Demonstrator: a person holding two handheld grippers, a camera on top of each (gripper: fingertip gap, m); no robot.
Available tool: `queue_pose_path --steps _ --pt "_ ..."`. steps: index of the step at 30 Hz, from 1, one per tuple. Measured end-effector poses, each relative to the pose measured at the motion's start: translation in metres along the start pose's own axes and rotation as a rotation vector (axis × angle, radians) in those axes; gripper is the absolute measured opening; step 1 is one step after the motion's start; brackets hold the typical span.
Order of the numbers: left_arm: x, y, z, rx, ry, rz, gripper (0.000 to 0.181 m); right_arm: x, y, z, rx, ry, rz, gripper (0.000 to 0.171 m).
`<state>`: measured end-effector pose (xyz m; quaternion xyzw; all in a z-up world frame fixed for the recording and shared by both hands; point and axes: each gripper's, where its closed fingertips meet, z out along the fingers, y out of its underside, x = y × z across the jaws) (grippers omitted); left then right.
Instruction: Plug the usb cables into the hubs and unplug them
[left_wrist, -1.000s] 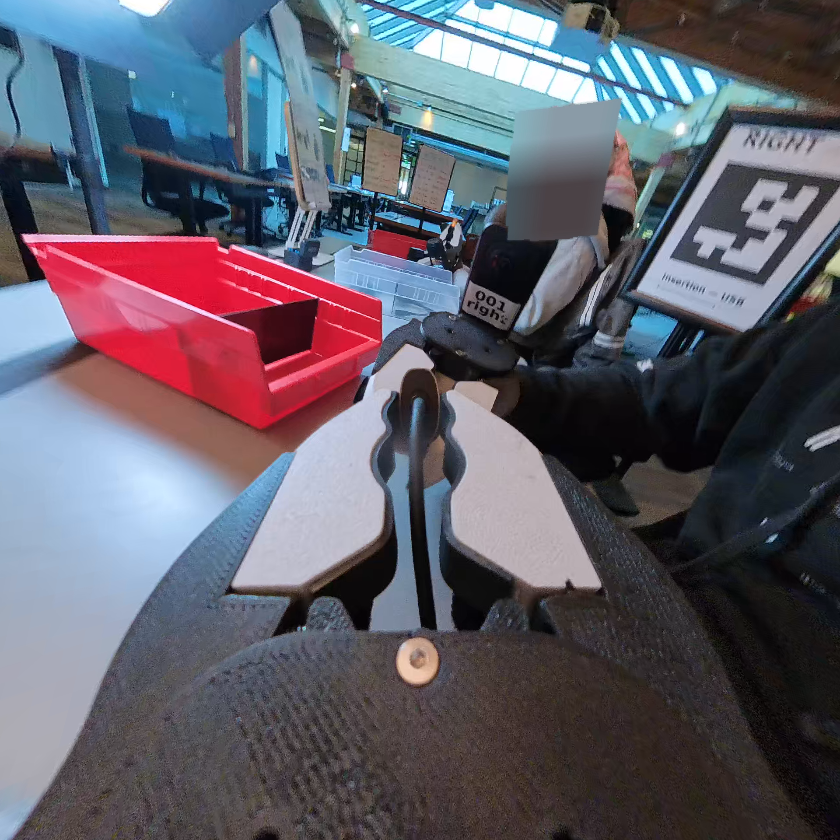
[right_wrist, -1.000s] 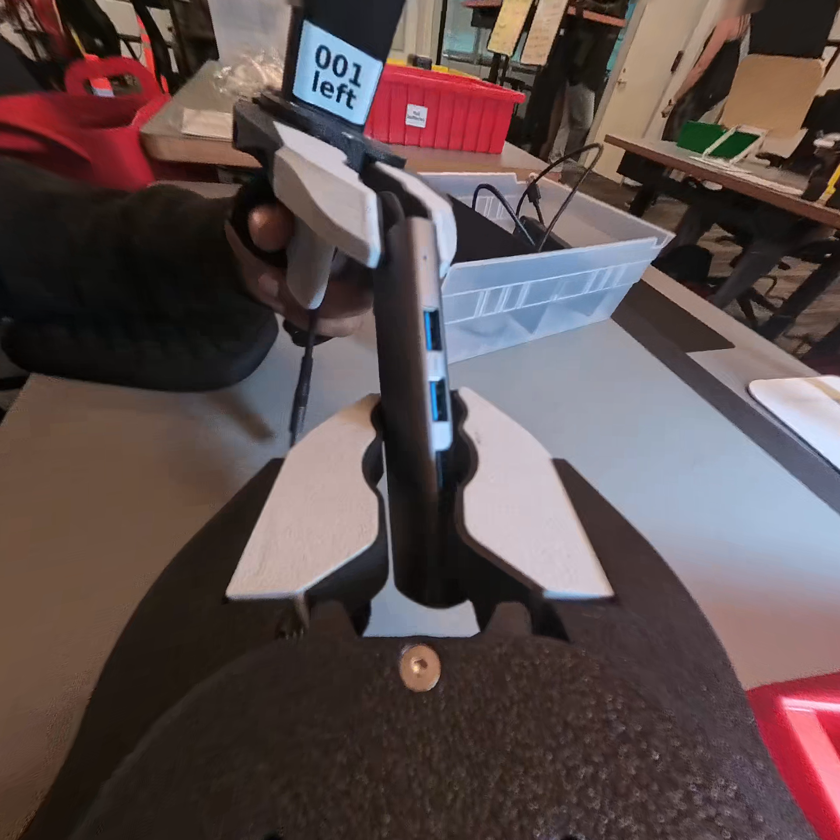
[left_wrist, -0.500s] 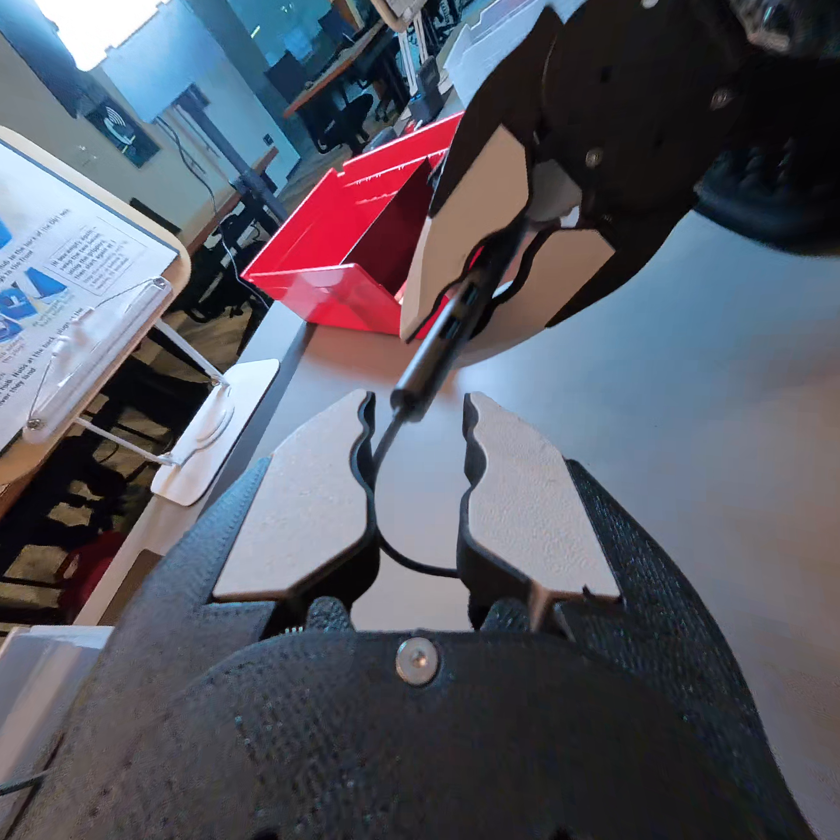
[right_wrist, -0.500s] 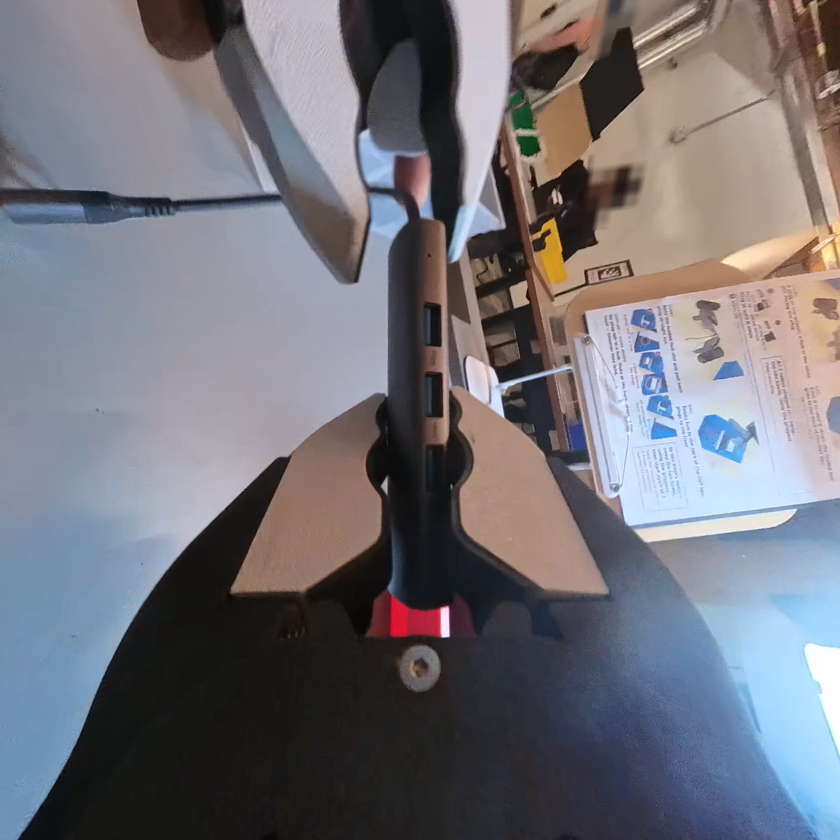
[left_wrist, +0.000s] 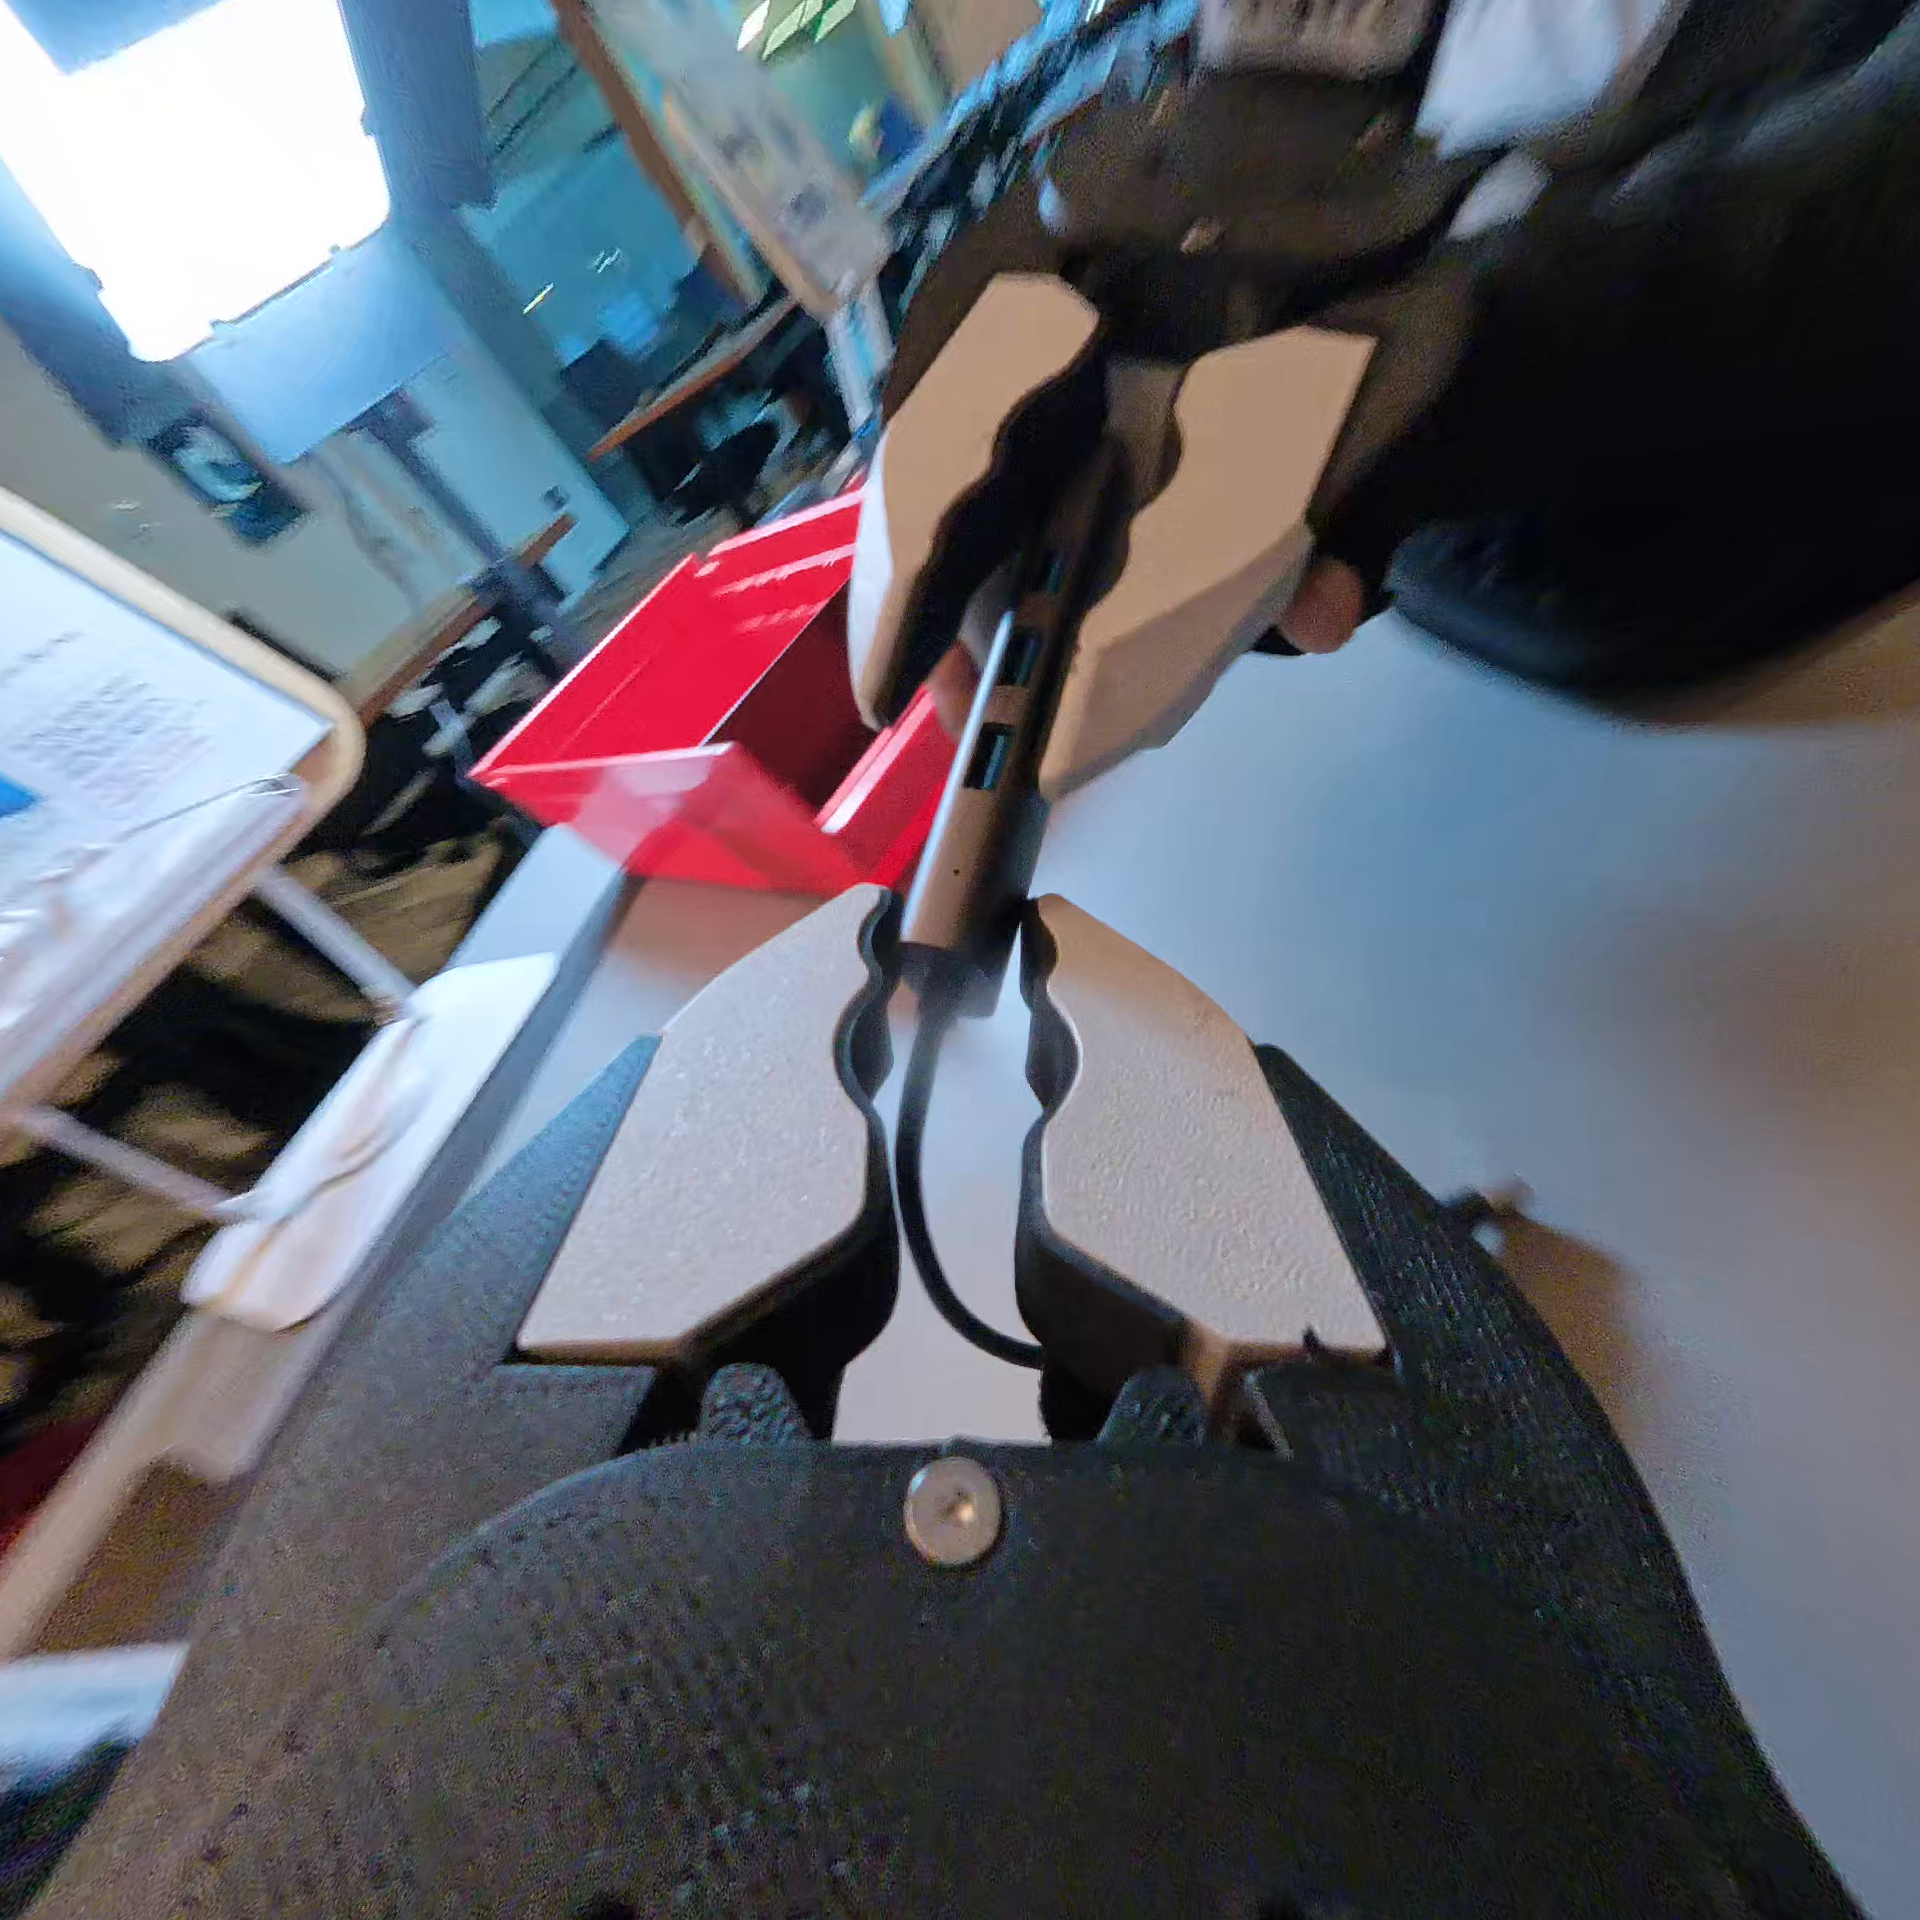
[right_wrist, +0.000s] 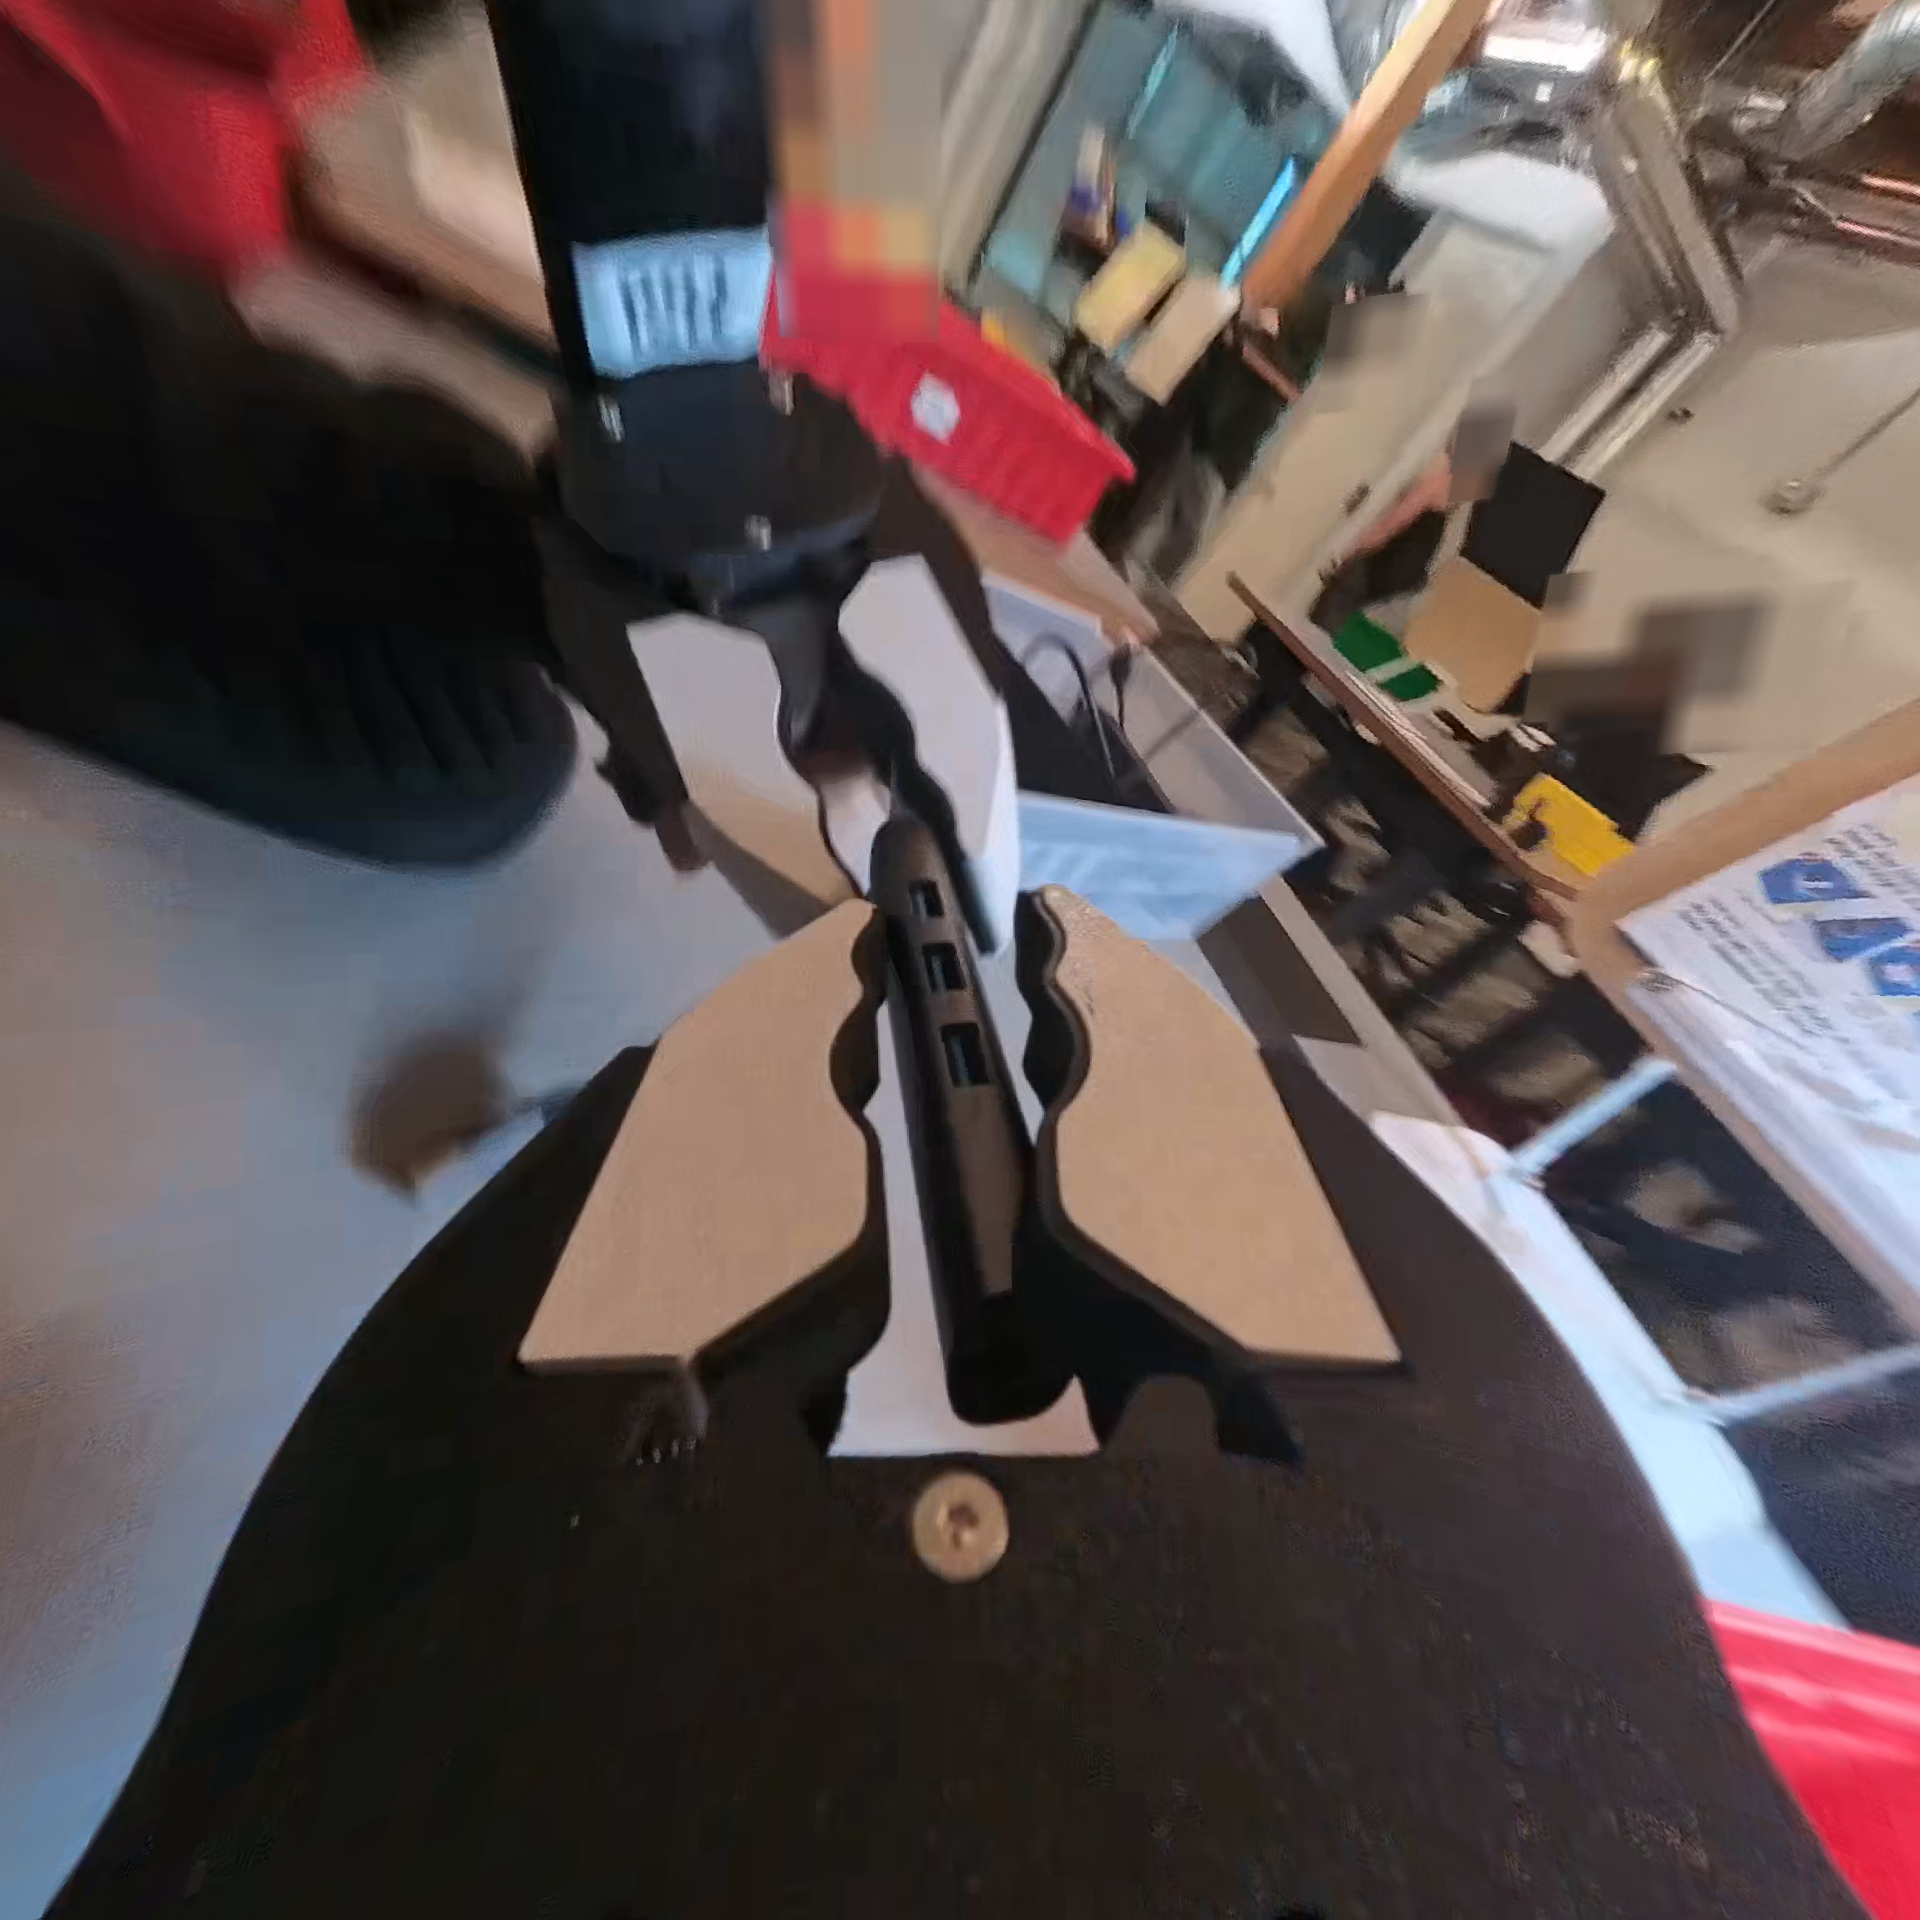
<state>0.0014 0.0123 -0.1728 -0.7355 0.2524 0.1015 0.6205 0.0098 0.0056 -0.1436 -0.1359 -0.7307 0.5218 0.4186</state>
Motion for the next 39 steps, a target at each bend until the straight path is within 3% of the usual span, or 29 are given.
queue_pose_path --steps 5,11,15,17,18,19,21,26,31,36,39 --pt "0.004 -0.027 -0.011 0.237 0.128 -0.226 0.018 0.014 -0.014 -0.021 0.182 -0.096 0.310 0.055" --pt "-0.001 -0.054 -0.031 0.452 0.227 -0.398 0.018 0.008 0.015 -0.015 0.178 -0.243 0.537 0.061" --pt "-0.003 -0.062 -0.039 0.516 0.255 -0.442 0.018 -0.006 -0.013 -0.009 0.310 -0.341 0.644 0.059" --pt "0.001 -0.054 -0.033 0.482 0.274 -0.457 0.018 -0.005 -0.031 -0.005 0.343 -0.303 0.604 0.049" --pt "-0.002 -0.049 -0.030 0.481 0.264 -0.481 0.018 -0.001 -0.032 -0.003 0.323 -0.246 0.564 0.025" --pt "-0.005 -0.043 -0.027 0.455 0.255 -0.504 0.018 0.002 -0.029 -0.002 0.271 -0.191 0.503 0.017" --pt "-0.008 -0.026 -0.016 0.320 0.215 -0.509 0.021 0.007 -0.019 -0.004 0.155 -0.105 0.312 0.017" --pt "-0.029 0.024 -0.004 -0.042 -0.096 -0.184 0.035 0.023 -0.018 -0.019 -0.004 0.133 -0.127 0.018" --pt "-0.033 0.023 0.002 -0.100 -0.214 -0.051 0.038 0.017 0.011 -0.004 -0.237 0.277 -0.503 0.017" --pt "-0.024 0.036 0.006 -0.209 -0.239 0.205 0.033 -0.004 0.035 0.016 -0.307 0.193 -0.510 0.017" --pt "-0.011 0.044 0.013 -0.223 -0.184 0.259 0.021 -0.015 0.030 0.020 -0.245 0.139 -0.436 0.018"
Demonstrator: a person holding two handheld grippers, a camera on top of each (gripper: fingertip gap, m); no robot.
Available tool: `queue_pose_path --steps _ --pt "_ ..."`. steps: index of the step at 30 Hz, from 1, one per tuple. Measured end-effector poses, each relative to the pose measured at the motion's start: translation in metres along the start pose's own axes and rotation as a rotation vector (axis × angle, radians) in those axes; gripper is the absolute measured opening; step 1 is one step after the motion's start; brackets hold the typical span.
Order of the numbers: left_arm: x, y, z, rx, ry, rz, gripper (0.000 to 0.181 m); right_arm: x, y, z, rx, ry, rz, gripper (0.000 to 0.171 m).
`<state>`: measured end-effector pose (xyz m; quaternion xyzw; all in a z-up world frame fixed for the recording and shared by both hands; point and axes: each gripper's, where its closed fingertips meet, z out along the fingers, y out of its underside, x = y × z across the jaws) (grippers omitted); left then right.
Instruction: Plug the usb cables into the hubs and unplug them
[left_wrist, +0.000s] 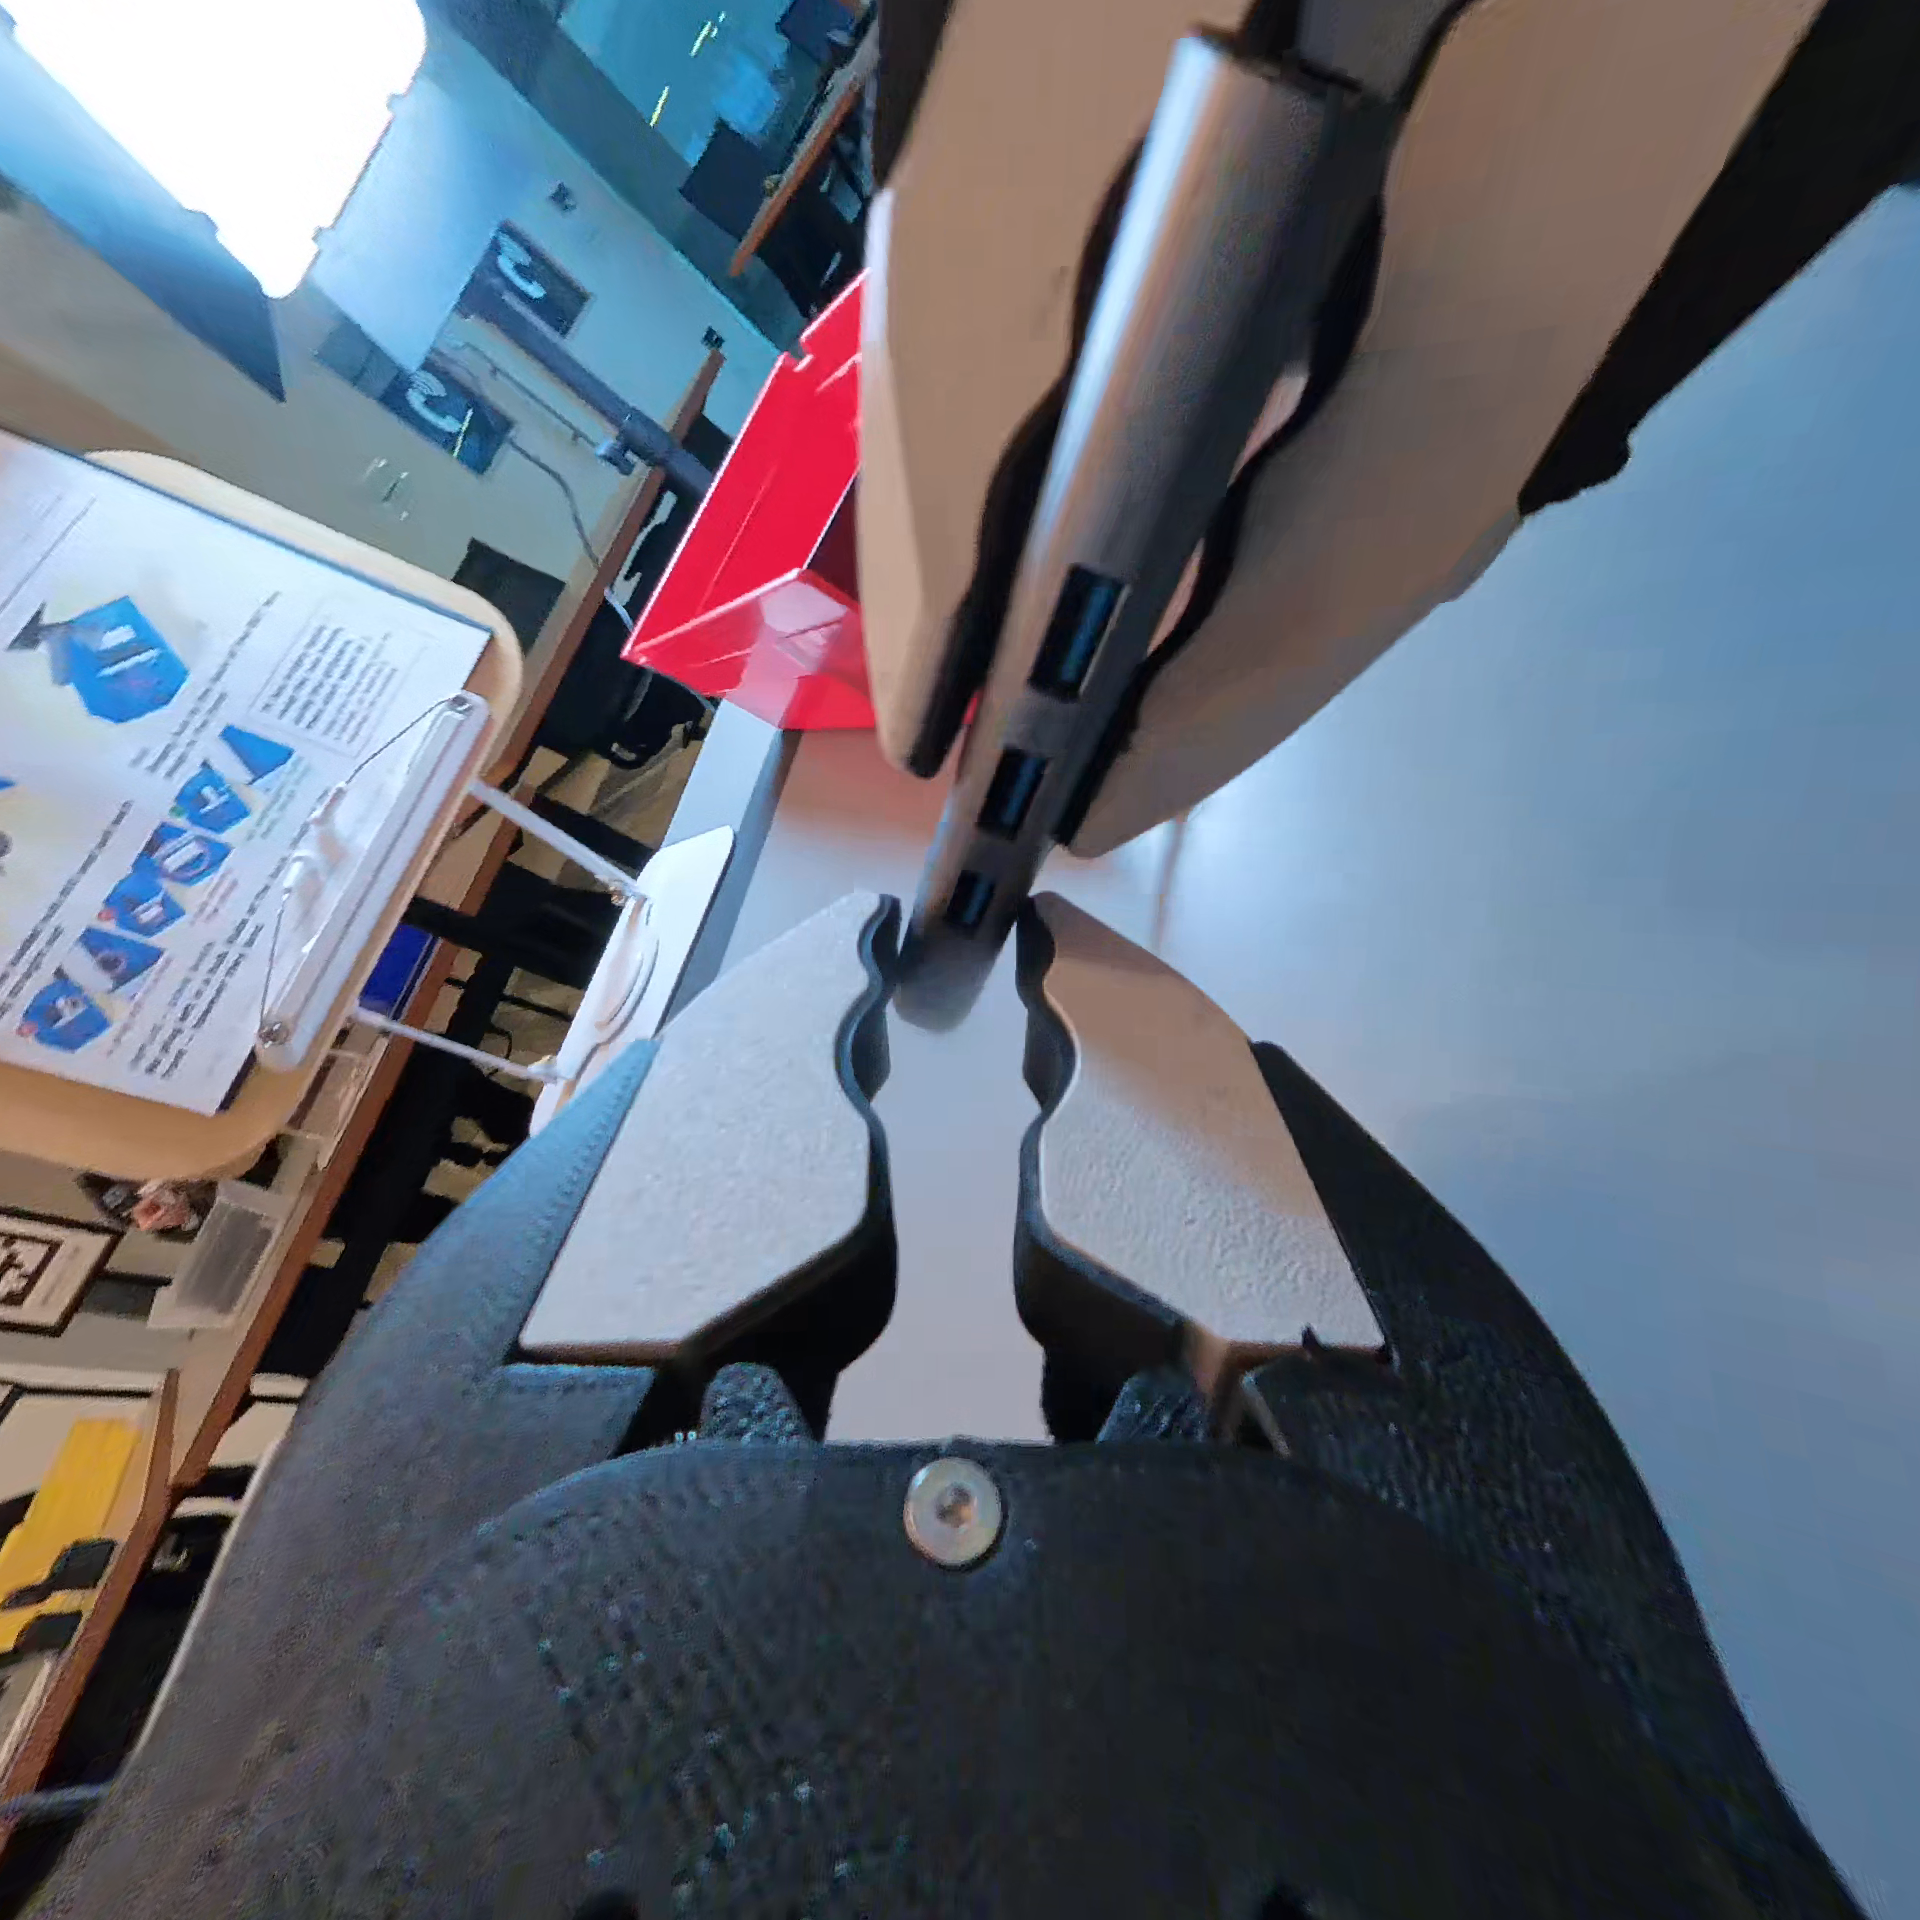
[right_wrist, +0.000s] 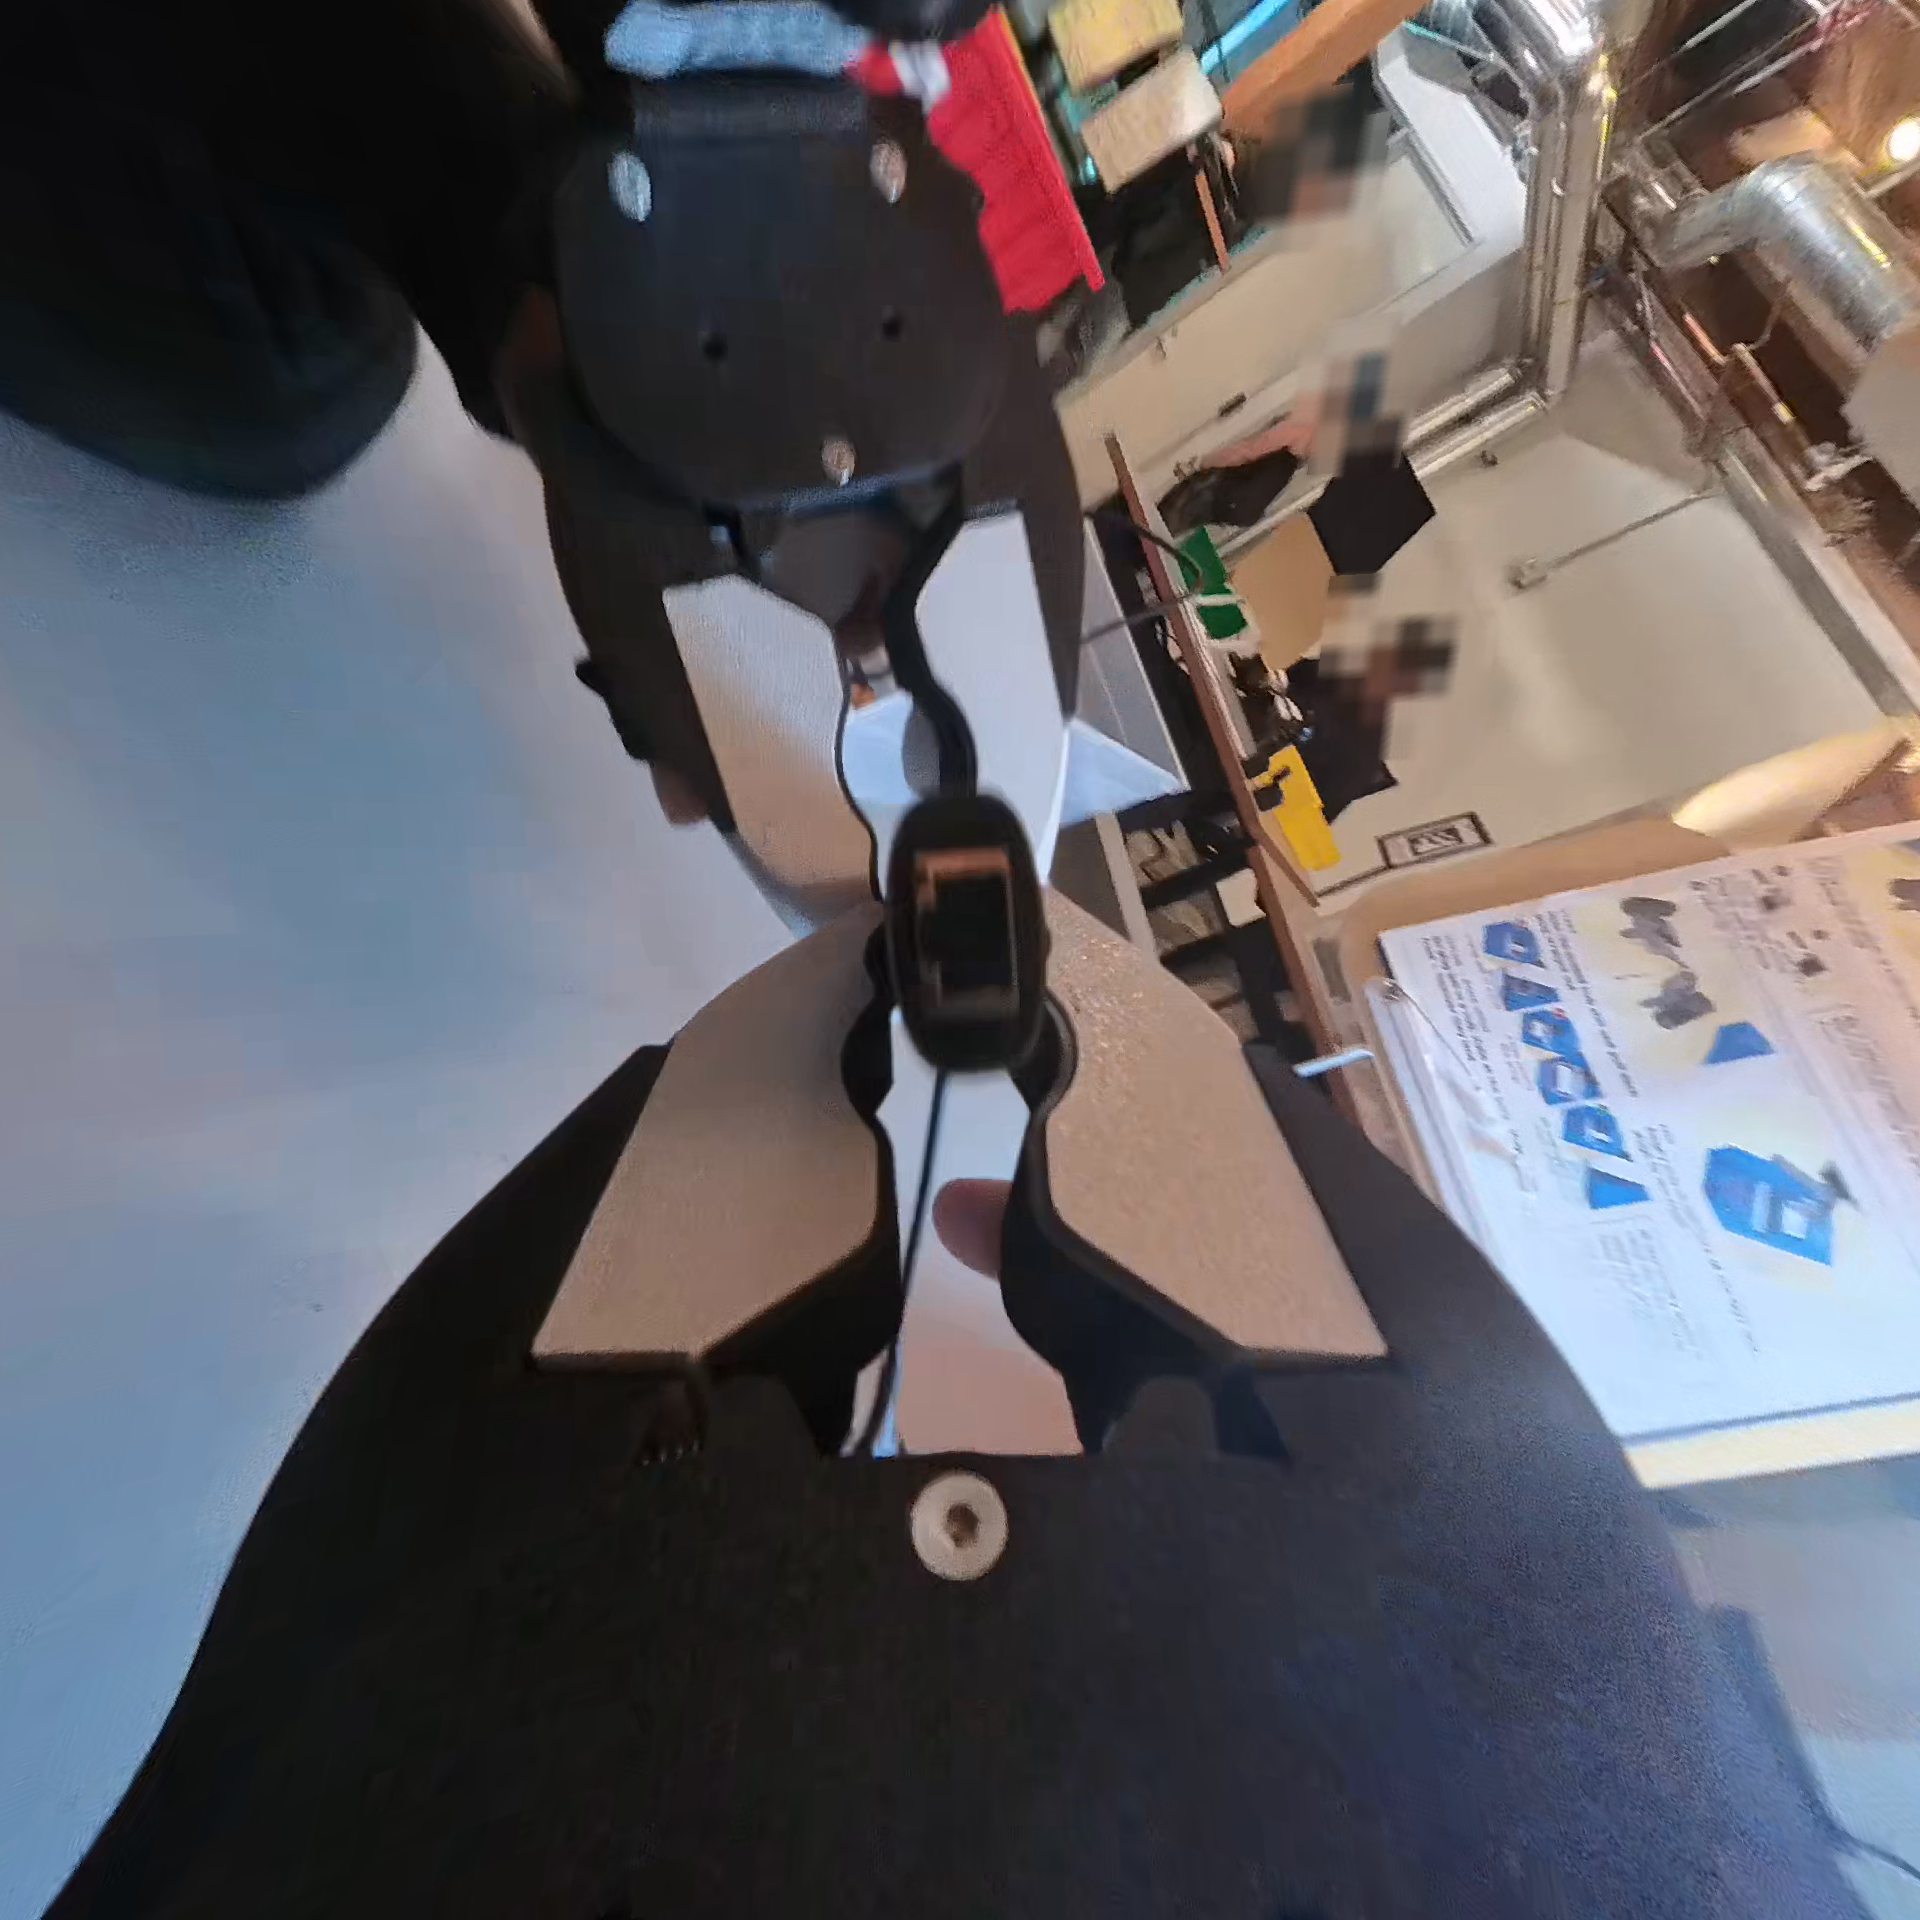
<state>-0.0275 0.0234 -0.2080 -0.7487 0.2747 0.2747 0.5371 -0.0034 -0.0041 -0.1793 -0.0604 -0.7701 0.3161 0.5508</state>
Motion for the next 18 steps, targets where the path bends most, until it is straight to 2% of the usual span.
queue_pose_path --steps 4,9,16,17,18 --pt "0.007 -0.007 0.000 0.042 0.037 -0.012 0.019 0.000 -0.006 -0.005 0.065 -0.049 0.098 0.019" --pt "0.008 -0.007 0.000 0.016 0.046 0.006 0.018 -0.003 0.010 -0.001 -0.019 -0.027 0.018 0.026" --pt "0.015 0.006 0.005 -0.127 0.012 0.225 0.018 -0.010 0.019 0.006 -0.076 -0.034 -0.029 0.033" --pt "0.015 0.007 0.005 -0.134 0.016 0.224 0.018 -0.012 0.020 0.006 -0.080 -0.044 -0.041 0.033" --pt "0.014 0.006 0.005 -0.135 0.010 0.221 0.018 -0.015 0.019 0.005 -0.074 -0.052 -0.061 0.024"
